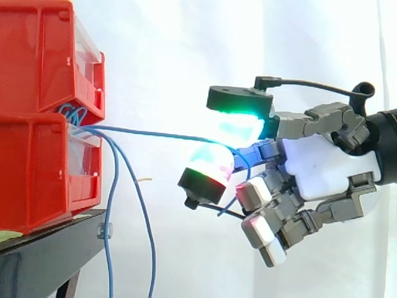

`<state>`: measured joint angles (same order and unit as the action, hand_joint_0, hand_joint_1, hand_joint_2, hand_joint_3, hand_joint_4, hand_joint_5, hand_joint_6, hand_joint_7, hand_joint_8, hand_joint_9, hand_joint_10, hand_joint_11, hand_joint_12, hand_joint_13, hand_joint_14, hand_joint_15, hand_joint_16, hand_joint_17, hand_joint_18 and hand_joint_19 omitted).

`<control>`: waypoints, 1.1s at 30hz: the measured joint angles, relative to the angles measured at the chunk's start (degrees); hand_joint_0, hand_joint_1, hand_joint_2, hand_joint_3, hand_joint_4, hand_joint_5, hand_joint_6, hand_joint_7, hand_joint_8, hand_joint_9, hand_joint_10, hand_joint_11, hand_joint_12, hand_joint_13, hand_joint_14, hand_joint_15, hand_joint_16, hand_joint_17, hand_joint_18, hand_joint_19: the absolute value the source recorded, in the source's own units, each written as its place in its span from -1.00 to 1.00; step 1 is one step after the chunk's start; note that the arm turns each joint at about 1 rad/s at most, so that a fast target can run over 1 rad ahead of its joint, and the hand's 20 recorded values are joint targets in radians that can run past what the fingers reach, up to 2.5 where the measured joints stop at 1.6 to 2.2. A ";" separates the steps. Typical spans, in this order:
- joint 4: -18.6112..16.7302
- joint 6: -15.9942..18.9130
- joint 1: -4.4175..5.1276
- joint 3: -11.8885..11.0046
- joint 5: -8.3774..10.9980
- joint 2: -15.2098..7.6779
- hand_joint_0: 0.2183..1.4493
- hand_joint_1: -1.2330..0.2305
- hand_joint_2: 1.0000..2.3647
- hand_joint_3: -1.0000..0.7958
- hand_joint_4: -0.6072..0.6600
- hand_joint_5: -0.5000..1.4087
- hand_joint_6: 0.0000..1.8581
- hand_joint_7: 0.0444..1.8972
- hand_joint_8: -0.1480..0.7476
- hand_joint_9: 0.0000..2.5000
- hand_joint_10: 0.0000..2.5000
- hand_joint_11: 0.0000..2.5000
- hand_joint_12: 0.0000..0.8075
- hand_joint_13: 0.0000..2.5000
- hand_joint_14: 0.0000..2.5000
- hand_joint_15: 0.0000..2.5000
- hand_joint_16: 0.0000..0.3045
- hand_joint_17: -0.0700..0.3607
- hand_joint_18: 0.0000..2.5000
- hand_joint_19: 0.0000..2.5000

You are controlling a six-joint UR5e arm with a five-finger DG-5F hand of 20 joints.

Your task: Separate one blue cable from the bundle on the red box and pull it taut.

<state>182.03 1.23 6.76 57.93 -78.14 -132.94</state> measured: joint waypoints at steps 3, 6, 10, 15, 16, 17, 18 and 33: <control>0.00 0.00 0.00 0.00 0.00 -0.02 -0.22 -0.49 -0.97 -0.15 -0.33 -0.57 0.01 -0.01 -0.29 -0.10 -0.98 -0.52 -0.25 -0.18 -0.98 -0.51 -0.68 -0.17 -0.41 -0.37; -0.01 0.00 0.01 0.00 0.00 -0.03 -0.22 -0.49 -0.96 -0.11 -0.51 -0.57 0.02 -0.01 -0.36 -0.09 -0.98 -0.53 -0.28 -0.18 -0.98 -0.51 -0.69 -0.19 -0.42 -0.36; -0.01 0.00 0.01 -0.01 0.00 -0.02 -0.24 -0.58 -0.97 0.00 -0.67 -0.56 0.02 0.01 -0.45 -0.05 -0.98 -0.57 -0.29 -0.17 -0.98 -0.52 -0.70 -0.20 -0.42 -0.37; -0.01 0.00 0.01 -0.01 0.00 -0.02 -0.24 -0.61 -0.98 0.03 -0.67 -0.55 0.01 0.03 -0.45 -0.04 -0.98 -0.61 -0.23 -0.18 -0.98 -0.56 -0.69 -0.18 -0.42 -0.41; -0.01 0.00 0.01 -0.01 0.00 -0.02 -0.24 -0.61 -0.98 0.03 -0.67 -0.55 0.01 0.02 -0.44 -0.04 -0.98 -0.61 -0.22 -0.18 -0.98 -0.57 -0.69 -0.18 -0.43 -0.42; -0.01 0.00 0.01 0.00 0.00 -0.03 -0.24 -0.61 -0.98 0.03 -0.67 -0.55 0.01 0.03 -0.43 -0.05 -0.99 -0.62 -0.22 -0.19 -0.98 -0.57 -0.69 -0.18 -0.43 -0.43; -0.01 0.00 0.00 0.00 0.00 -0.03 -0.24 -0.61 -0.98 0.04 -0.66 -0.55 0.01 0.02 -0.44 -0.05 -0.99 -0.63 -0.20 -0.19 -0.98 -0.58 -0.69 -0.17 -0.44 -0.44; -2.52 0.26 0.08 4.71 -0.08 -0.04 -0.26 -0.63 -0.99 0.05 -0.66 -0.54 0.01 -0.03 -0.42 -0.32 -1.00 -0.95 -0.15 -0.41 -0.99 -0.82 -0.66 -0.13 -0.66 -0.66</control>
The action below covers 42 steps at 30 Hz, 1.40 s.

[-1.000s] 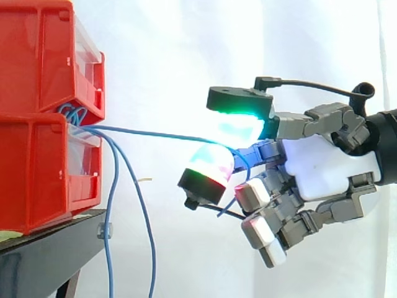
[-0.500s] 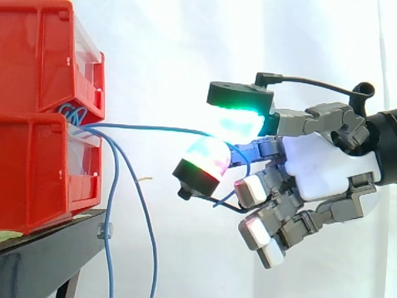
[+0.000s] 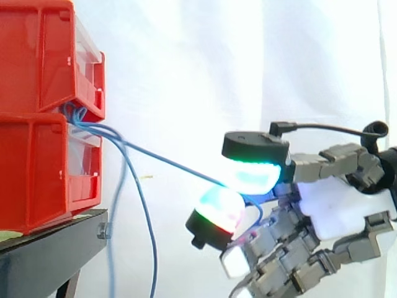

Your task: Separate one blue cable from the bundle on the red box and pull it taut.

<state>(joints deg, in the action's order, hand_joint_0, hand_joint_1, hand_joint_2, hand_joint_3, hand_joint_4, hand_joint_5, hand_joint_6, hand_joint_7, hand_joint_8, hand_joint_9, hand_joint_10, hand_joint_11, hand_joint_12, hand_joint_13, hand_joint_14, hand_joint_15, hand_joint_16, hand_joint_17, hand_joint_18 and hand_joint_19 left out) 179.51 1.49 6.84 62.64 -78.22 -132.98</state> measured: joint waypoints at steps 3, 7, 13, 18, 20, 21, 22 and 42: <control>-2.98 0.00 0.09 1.77 0.00 0.00 -0.26 -0.63 -0.99 0.04 -0.67 -0.54 0.01 -0.03 -0.43 -0.35 -1.00 -0.98 -0.14 -0.44 -0.99 -0.84 -0.66 -0.13 -0.67 -0.66; -7.66 -0.24 0.13 3.57 -0.01 0.00 -0.26 -0.63 -0.99 0.04 -0.67 -0.54 0.01 -0.03 -0.44 -0.39 -1.00 -1.00 -0.14 -0.47 -0.99 -0.84 -0.66 -0.14 -0.72 -0.67; -10.65 -0.49 0.14 4.12 0.04 0.00 -0.27 -0.63 -0.99 0.04 -0.67 -0.54 0.00 -0.02 -0.45 -0.42 -1.00 -1.00 -0.14 -0.49 -0.99 -0.84 -0.66 -0.13 -0.74 -0.66; -10.93 -0.60 0.18 4.14 0.13 0.00 -0.27 -0.63 -0.99 0.05 -0.67 -0.54 0.00 -0.02 -0.45 -0.44 -1.00 -1.00 -0.15 -0.50 -0.99 -0.83 -0.66 -0.14 -0.76 -0.66; -10.94 -0.65 0.22 4.16 0.15 0.01 -0.27 -0.63 -0.99 0.05 -0.67 -0.54 0.00 -0.02 -0.45 -0.44 -1.00 -1.00 -0.15 -0.50 -0.99 -0.83 -0.66 -0.13 -0.76 -0.65; -10.93 -0.67 0.25 4.18 0.15 0.00 -0.27 -0.63 -0.99 0.05 -0.67 -0.54 0.00 -0.02 -0.45 -0.44 -1.00 -1.00 -0.15 -0.50 -0.99 -0.82 -0.66 -0.13 -0.75 -0.65; -10.94 -0.68 0.25 4.19 0.15 0.00 -0.27 -0.63 -0.99 0.05 -0.67 -0.54 0.00 -0.02 -0.45 -0.44 -1.00 -1.00 -0.16 -0.50 -0.99 -0.82 -0.66 -0.14 -0.75 -0.65; -14.75 -0.70 0.28 10.80 0.11 -0.01 -0.27 -0.63 -0.99 0.05 -0.64 -0.54 0.00 -0.01 -0.43 -0.40 -1.00 -0.97 -0.17 -0.45 -0.99 -0.77 -0.66 -0.13 -0.72 -0.62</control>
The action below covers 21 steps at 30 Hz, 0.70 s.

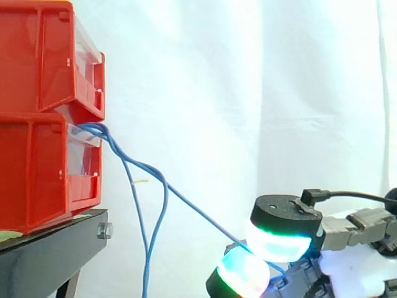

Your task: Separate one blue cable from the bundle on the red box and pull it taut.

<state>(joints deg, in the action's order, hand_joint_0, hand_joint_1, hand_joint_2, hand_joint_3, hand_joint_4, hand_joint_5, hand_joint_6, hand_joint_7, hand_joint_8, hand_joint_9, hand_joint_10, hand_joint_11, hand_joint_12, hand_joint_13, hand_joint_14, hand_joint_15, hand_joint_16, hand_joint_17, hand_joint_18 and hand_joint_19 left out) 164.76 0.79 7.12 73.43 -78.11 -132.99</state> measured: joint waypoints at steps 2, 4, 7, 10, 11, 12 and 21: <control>-1.95 0.00 0.00 0.84 0.02 -0.03 -0.27 -0.63 -0.99 0.05 -0.64 -0.54 0.00 -0.01 -0.43 -0.40 -1.00 -0.98 -0.18 -0.45 -0.99 -0.76 -0.66 -0.13 -0.72 -0.61; -3.67 0.00 0.00 1.37 0.01 -0.02 -0.27 -0.63 -0.99 0.05 -0.63 -0.54 0.00 0.00 -0.44 -0.39 -1.00 -0.96 -0.18 -0.44 -0.99 -0.76 -0.66 -0.13 -0.71 -0.61; -4.68 0.00 0.00 1.66 0.05 -0.03 -0.27 -0.63 -0.99 0.05 -0.63 -0.54 0.00 0.00 -0.43 -0.39 -1.00 -0.97 -0.18 -0.43 -0.99 -0.75 -0.66 -0.13 -0.70 -0.60; -4.99 -0.01 0.00 1.73 0.06 -0.01 -0.27 -0.63 -0.99 0.06 -0.62 -0.53 0.00 0.00 -0.43 -0.38 -1.00 -0.95 -0.17 -0.43 -0.99 -0.75 -0.66 -0.13 -0.70 -0.60; -5.00 -0.01 0.00 1.74 0.06 -0.01 -0.27 -0.63 -0.99 0.05 -0.62 -0.53 0.00 0.01 -0.43 -0.38 -1.00 -0.96 -0.18 -0.42 -0.99 -0.75 -0.66 -0.13 -0.70 -0.60; -5.00 -0.02 0.00 1.74 0.07 -0.01 -0.27 -0.63 -0.99 0.05 -0.63 -0.53 0.00 0.00 -0.42 -0.38 -1.00 -0.95 -0.17 -0.42 -0.99 -0.75 -0.66 -0.13 -0.70 -0.60; -5.08 -0.05 0.01 1.75 0.13 0.00 -0.27 -0.63 -0.99 0.06 -0.62 -0.53 0.00 0.00 -0.41 -0.35 -1.00 -0.94 -0.17 -0.40 -0.99 -0.74 -0.65 -0.12 -0.67 -0.59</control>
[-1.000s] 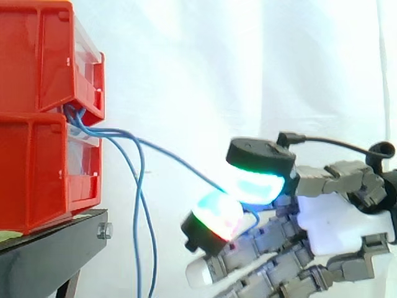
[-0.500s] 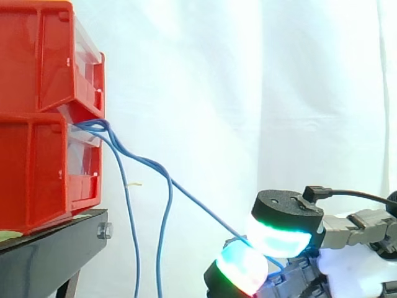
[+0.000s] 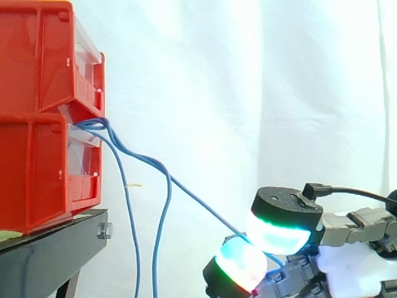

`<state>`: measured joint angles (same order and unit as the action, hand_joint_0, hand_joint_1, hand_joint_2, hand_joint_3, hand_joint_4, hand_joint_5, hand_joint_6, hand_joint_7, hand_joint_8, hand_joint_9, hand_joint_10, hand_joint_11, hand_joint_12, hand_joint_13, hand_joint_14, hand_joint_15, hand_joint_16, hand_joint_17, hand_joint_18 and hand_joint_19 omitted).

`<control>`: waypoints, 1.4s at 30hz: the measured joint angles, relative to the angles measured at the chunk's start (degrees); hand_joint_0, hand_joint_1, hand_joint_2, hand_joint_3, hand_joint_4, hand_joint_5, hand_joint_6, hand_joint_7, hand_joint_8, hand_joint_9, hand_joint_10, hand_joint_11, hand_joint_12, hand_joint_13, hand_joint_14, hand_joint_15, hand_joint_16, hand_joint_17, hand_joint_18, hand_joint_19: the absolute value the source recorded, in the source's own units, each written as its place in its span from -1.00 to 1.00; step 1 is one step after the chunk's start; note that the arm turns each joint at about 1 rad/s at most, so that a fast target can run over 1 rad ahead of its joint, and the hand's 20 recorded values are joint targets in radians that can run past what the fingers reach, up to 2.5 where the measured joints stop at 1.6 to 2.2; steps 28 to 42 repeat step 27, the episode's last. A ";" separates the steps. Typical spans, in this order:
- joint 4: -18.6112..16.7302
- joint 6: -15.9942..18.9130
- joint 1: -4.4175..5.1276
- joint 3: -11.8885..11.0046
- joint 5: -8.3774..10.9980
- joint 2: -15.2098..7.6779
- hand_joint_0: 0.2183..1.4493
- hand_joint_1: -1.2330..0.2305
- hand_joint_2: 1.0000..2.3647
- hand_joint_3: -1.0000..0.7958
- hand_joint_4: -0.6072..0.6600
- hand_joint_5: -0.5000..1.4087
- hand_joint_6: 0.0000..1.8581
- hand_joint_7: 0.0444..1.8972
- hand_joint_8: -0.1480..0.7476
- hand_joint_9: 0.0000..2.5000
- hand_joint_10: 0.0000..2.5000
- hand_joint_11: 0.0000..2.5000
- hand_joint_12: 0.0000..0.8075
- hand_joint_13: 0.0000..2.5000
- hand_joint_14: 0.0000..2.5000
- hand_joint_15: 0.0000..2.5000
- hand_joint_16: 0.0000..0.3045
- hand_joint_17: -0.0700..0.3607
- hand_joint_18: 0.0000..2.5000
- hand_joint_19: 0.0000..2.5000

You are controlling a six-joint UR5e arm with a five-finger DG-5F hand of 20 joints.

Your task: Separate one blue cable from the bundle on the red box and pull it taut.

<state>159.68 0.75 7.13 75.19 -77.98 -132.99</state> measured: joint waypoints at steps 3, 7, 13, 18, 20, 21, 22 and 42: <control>0.01 0.00 0.01 0.00 0.01 -0.01 -0.27 -0.63 -0.99 0.06 -0.61 -0.53 0.00 0.00 -0.41 -0.35 -1.00 -0.94 -0.16 -0.40 -0.99 -0.74 -0.65 -0.12 -0.67 -0.59; 0.01 -0.01 0.00 0.01 0.02 -0.01 -0.27 -0.63 -0.99 0.07 -0.61 -0.53 0.00 0.00 -0.39 -0.33 -1.00 -0.92 -0.16 -0.39 -0.99 -0.73 -0.65 -0.12 -0.64 -0.59; 0.02 -0.01 -0.01 0.00 0.02 -0.03 -0.27 -0.63 -0.99 0.07 -0.60 -0.53 0.00 0.00 -0.39 -0.32 -1.00 -0.92 -0.15 -0.38 -0.99 -0.73 -0.65 -0.12 -0.63 -0.58; 0.02 -0.02 0.01 -0.02 0.02 -0.02 -0.27 -0.64 -0.99 0.07 -0.60 -0.53 0.00 0.01 -0.38 -0.31 -1.00 -0.91 -0.15 -0.38 -0.99 -0.73 -0.65 -0.12 -0.62 -0.58; 0.02 0.00 0.02 -0.03 0.02 -0.01 -0.26 -0.64 -0.99 0.07 -0.60 -0.53 0.00 0.01 -0.38 -0.31 -1.00 -0.92 -0.16 -0.38 -0.99 -0.72 -0.65 -0.12 -0.62 -0.58; 0.02 0.01 0.02 -0.03 0.02 -0.03 -0.27 -0.64 -0.99 0.07 -0.60 -0.53 0.00 0.01 -0.37 -0.31 -1.00 -0.91 -0.15 -0.38 -0.99 -0.73 -0.65 -0.12 -0.62 -0.58; 0.02 0.01 0.01 -0.02 0.02 -0.04 -0.27 -0.64 -0.99 0.07 -0.60 -0.53 0.00 0.01 -0.38 -0.31 -1.00 -0.92 -0.15 -0.38 -0.99 -0.73 -0.65 -0.12 -0.62 -0.57; 0.00 -0.01 0.00 0.01 0.02 -0.01 -0.27 -0.64 -0.99 0.07 -0.59 -0.53 0.00 0.00 -0.38 -0.31 -1.00 -0.91 -0.15 -0.38 -0.99 -0.73 -0.65 -0.12 -0.61 -0.57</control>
